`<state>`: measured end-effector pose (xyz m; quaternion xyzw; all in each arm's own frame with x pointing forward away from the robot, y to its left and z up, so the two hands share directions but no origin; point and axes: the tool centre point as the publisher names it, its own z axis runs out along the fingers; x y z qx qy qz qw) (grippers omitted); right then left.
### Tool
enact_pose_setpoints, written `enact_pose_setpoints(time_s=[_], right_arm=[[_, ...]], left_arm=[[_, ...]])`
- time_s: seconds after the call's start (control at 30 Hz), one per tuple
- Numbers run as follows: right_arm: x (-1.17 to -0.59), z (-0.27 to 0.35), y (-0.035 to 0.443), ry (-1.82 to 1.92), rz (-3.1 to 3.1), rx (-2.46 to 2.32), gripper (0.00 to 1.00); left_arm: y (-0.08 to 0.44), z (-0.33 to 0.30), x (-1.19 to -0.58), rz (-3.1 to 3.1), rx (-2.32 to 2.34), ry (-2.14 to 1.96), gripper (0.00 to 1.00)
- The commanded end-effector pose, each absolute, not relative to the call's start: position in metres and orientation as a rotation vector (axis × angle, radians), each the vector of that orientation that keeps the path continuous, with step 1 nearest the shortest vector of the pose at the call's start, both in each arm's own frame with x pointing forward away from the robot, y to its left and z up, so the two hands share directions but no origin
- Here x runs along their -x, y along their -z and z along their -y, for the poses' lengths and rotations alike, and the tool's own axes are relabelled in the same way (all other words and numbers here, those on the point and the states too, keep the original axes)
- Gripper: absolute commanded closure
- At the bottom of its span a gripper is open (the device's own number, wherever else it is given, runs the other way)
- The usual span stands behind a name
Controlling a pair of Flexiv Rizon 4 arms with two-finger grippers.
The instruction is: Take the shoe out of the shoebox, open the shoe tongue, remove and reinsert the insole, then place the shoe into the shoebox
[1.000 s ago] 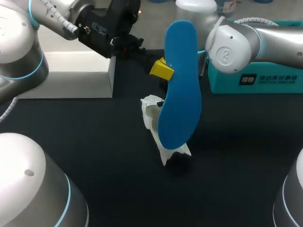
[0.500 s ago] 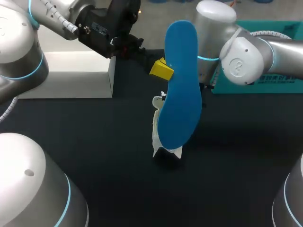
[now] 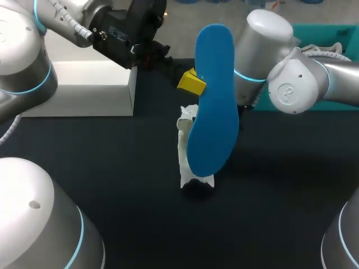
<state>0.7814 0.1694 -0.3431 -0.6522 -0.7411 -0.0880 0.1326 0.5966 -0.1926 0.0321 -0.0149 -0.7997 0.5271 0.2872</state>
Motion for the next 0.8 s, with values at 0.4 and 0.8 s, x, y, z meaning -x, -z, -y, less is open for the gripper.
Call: enact_pose_setpoints(time_s=[0.4,0.8], right_arm=[[-0.781,-0.161,0.369,0.273,2.063,1.871,1.00],[-0.782,-0.159,0.362,0.241,2.174,1.749,1.00]], left_arm=[[-0.032,0.194,-0.597,2.138,0.041,-1.405,1.00],[-0.032,0.194,-0.597,2.138,0.041,-1.405,1.00]])
